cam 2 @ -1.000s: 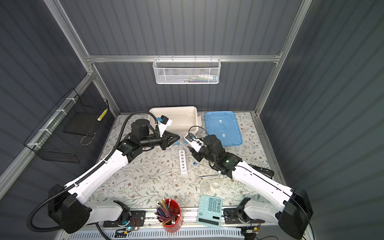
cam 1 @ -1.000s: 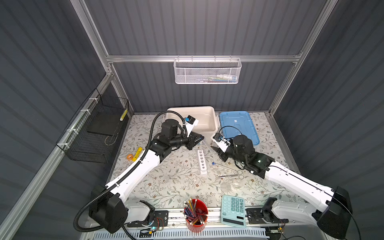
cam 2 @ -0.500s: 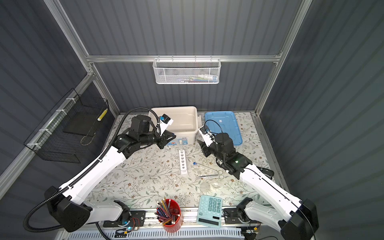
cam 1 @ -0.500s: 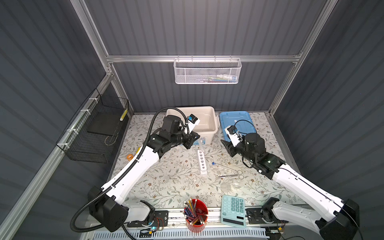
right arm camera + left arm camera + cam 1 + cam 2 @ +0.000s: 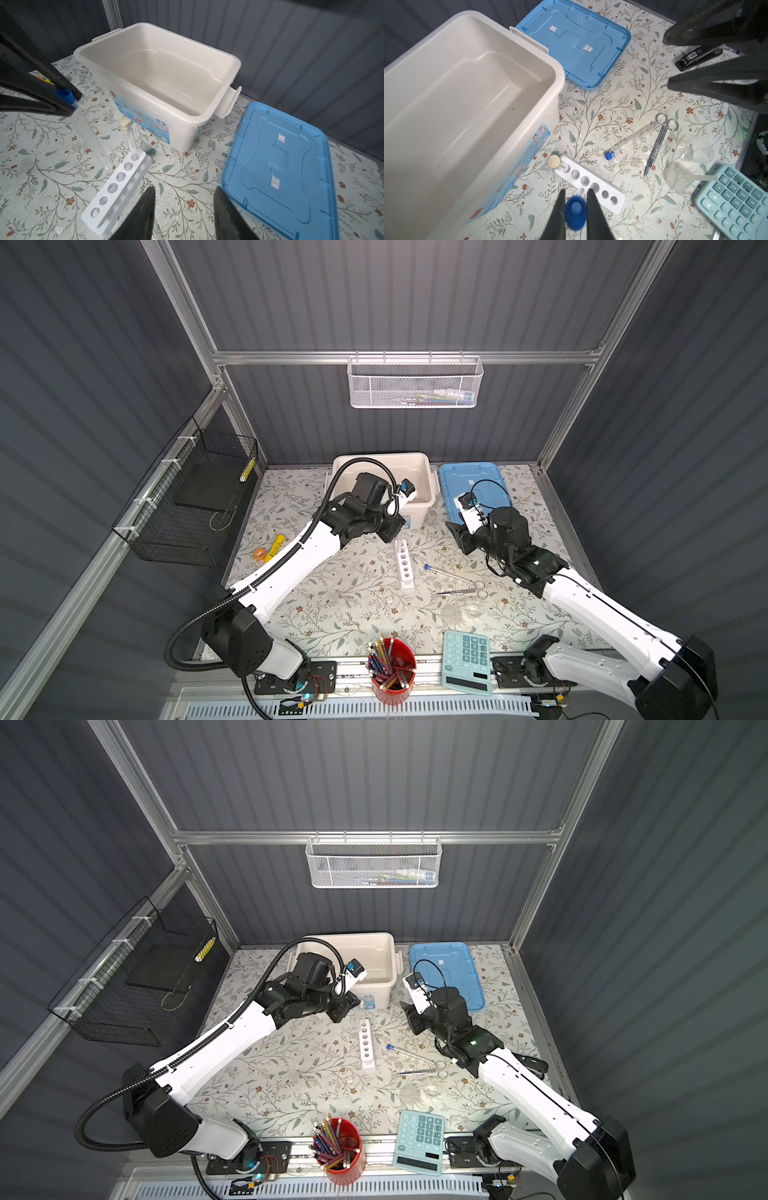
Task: Organize the chemistry lab equipment
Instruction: 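Move the held tube with the left gripper over the white rack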
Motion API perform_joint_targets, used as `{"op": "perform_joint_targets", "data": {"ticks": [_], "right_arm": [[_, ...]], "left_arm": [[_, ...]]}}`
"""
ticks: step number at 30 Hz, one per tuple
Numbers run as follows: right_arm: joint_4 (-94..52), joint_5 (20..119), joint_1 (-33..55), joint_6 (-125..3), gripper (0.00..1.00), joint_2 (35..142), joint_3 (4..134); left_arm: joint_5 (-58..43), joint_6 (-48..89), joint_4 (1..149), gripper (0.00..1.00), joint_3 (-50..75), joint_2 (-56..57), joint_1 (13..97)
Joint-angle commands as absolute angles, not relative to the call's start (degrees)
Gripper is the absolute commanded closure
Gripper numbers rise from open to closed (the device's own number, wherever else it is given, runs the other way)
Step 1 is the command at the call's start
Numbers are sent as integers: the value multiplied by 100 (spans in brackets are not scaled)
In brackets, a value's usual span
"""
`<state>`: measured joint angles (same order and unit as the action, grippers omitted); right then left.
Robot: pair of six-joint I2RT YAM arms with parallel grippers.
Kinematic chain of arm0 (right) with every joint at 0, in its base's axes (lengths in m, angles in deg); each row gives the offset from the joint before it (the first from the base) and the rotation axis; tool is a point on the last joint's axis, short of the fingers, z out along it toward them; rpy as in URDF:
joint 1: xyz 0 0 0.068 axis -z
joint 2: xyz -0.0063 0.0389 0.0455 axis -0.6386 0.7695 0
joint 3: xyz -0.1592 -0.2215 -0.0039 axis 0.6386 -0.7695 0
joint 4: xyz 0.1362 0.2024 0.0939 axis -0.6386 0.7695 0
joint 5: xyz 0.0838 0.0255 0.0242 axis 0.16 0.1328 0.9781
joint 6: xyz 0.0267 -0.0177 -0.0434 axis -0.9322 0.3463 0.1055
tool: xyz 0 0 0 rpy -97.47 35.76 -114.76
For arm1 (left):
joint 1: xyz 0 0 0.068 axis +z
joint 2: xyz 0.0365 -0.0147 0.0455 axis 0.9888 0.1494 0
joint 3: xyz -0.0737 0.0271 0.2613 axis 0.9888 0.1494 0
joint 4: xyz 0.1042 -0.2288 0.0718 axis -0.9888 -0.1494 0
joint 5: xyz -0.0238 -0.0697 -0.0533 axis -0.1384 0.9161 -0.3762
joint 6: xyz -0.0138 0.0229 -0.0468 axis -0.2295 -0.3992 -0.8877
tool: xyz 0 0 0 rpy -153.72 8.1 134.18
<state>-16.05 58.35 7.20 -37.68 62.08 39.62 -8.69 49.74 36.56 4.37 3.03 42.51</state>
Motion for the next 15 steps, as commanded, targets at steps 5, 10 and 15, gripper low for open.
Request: {"op": "perform_joint_targets", "data": {"ticks": [5, 10, 15], "right_arm": [[-1777, 6065, 895, -3845, 53, 6200, 3845], [-1805, 6129, 962, -3845, 53, 6219, 3819], [-1851, 6192, 980, -3845, 53, 6246, 3801]], "left_arm": [[-843, 4853, 4113, 100, 306, 335, 4212], [-737, 4744, 4267, 100, 590, 404, 4203], [-663, 4675, 4439, 100, 724, 384, 4203]]}}
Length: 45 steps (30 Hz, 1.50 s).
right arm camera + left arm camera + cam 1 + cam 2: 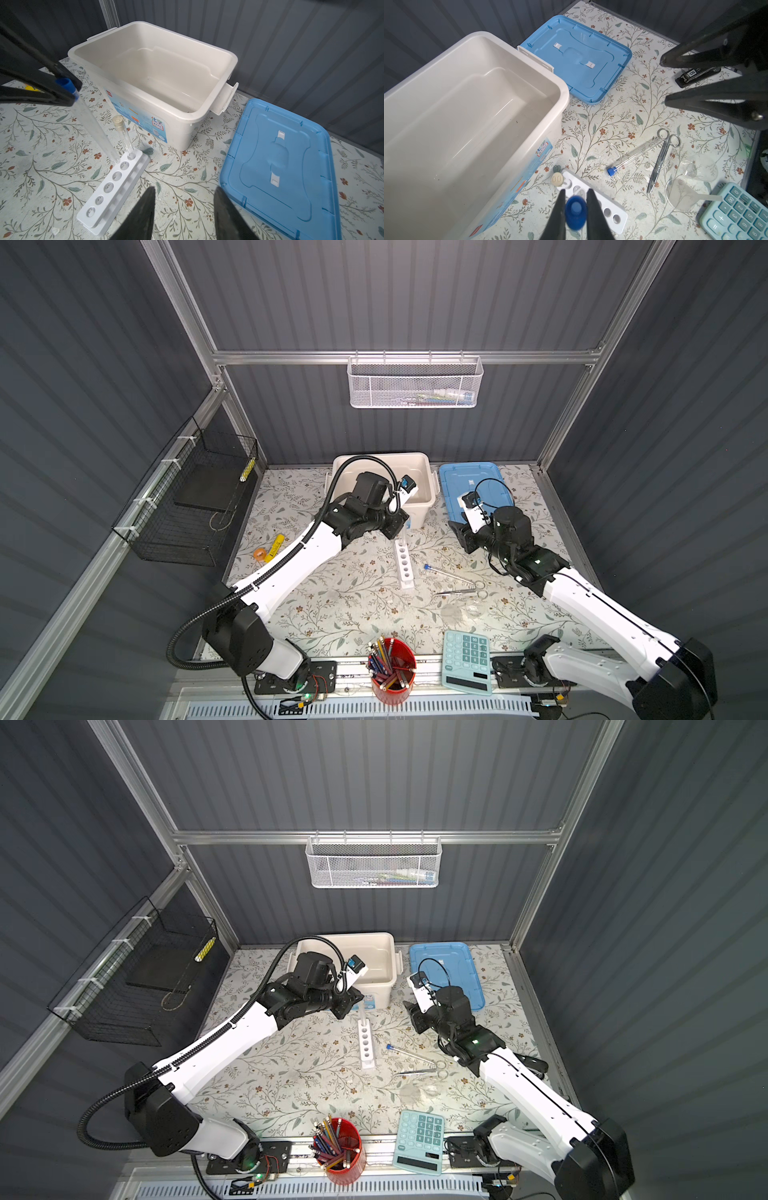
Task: Organize the chemistry lab equipment
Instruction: 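Move the held tube with the left gripper over the white rack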
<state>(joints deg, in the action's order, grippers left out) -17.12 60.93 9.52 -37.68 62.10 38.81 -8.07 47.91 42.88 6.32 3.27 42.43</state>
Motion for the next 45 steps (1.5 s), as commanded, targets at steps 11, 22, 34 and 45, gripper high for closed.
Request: {"op": "perform_joint_targets", "data": {"ticks": [11, 22, 34, 45], "right_arm": [[-1863, 6273, 1023, -3862, 53, 6307, 3827], [-1908, 6312, 1042, -3862, 53, 6348, 3836], [-1967, 6347, 1083, -3880, 53, 6345, 3766], [-1979, 6379, 1103, -3897, 53, 6325, 3731]], "left_arm": [[-698, 4699, 4462, 100, 868, 393, 4194], [-786, 4760, 4470, 100, 920, 455, 4181], [-987, 4725, 4701, 100, 1149, 472, 4150], [-1164, 4682, 4939, 100, 1345, 411, 4133]]}}
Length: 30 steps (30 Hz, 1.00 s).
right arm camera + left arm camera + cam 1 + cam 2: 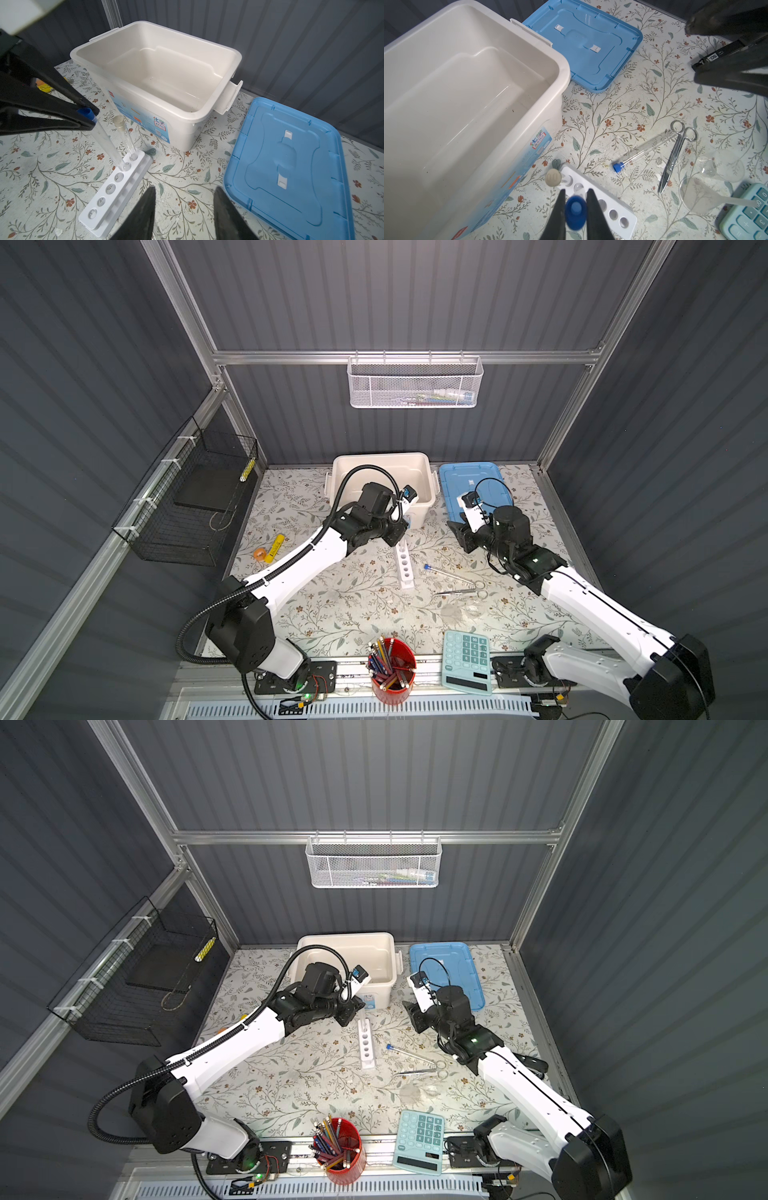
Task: Organize the chemistry lab equipment
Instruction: 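Move the held tube with the left gripper over the white rack, then lower the blue-capped tube into a rack hole beside the cream-capped tube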
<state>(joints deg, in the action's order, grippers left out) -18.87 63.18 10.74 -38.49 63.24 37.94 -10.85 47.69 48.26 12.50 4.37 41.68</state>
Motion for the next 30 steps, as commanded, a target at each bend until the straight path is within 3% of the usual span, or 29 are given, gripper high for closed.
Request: {"op": "perform_joint_targets", "data": {"ticks": [1, 30], "right_arm": [[-1980, 6383, 1097, -3893, 53, 6325, 3722], [-1977, 6426, 1137, -3897, 54, 6316, 3658]], "left_arm": [[-1166, 4681, 4961, 100, 1360, 404, 4133], [-1267, 4578, 5362, 100, 1686, 496, 4089]]}}
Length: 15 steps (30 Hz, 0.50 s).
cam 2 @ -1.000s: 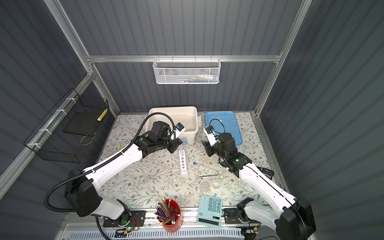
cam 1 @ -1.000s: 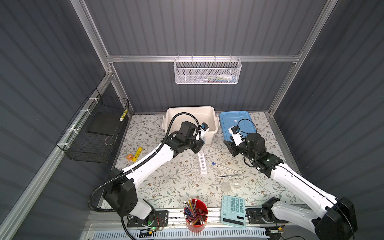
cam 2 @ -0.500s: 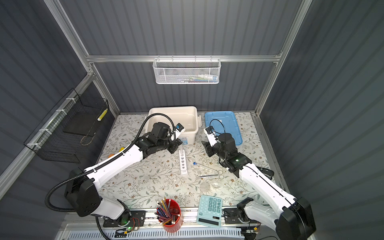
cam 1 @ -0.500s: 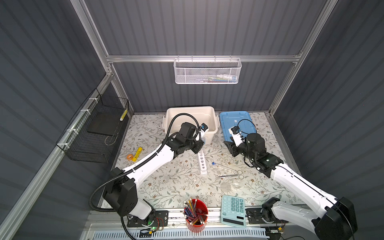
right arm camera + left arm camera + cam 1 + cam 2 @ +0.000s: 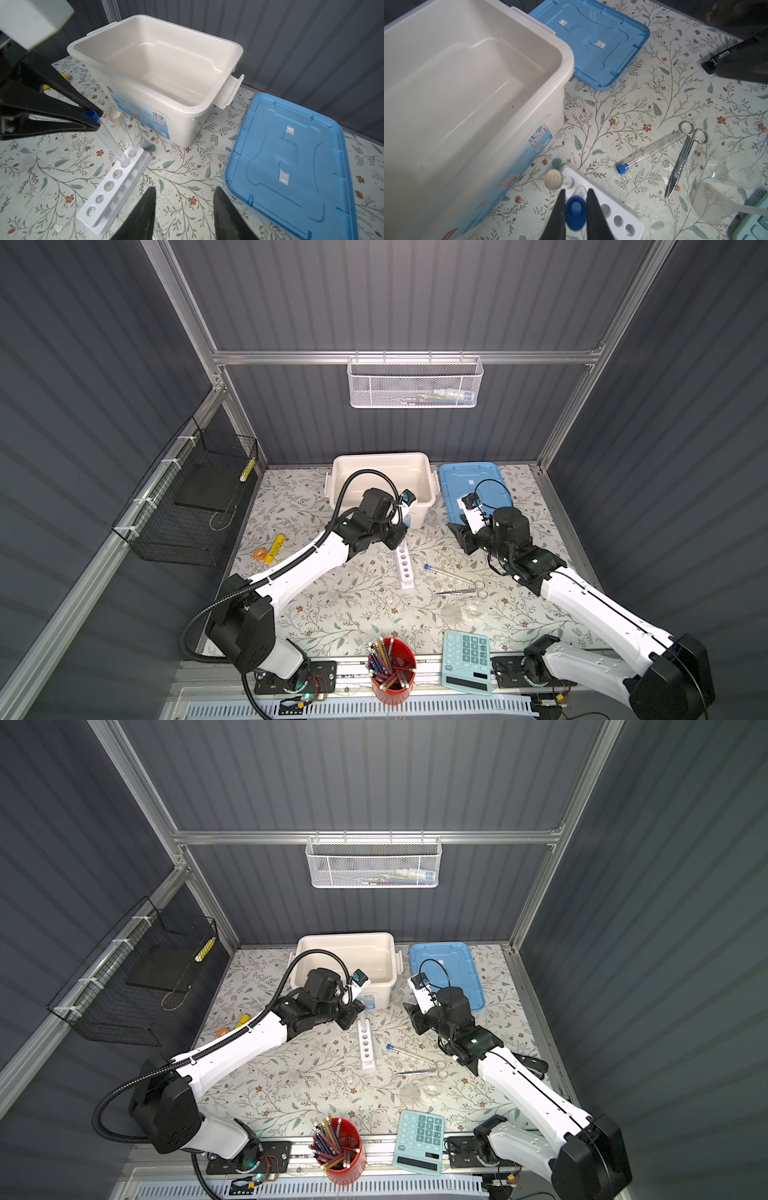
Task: Organize the chemistry lab equipment
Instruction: 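Lower the blue-capped tube into a rack hole beside the cream-capped tube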
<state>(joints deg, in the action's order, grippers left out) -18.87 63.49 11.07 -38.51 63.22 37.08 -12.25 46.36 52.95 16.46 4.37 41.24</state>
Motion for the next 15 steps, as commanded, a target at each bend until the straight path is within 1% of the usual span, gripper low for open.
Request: {"op": "perform_joint_targets", "data": {"ticks": [1, 15], "right_arm": [[-1984, 6422, 1136, -3897, 54, 6316, 3660], [-2022, 6488, 1189, -3889, 54, 6351, 3625]], "left_arm": [[-1278, 4578, 5362, 100, 1686, 512, 4089], [-1323, 4613, 5349, 100, 1668, 670, 4063]]}}
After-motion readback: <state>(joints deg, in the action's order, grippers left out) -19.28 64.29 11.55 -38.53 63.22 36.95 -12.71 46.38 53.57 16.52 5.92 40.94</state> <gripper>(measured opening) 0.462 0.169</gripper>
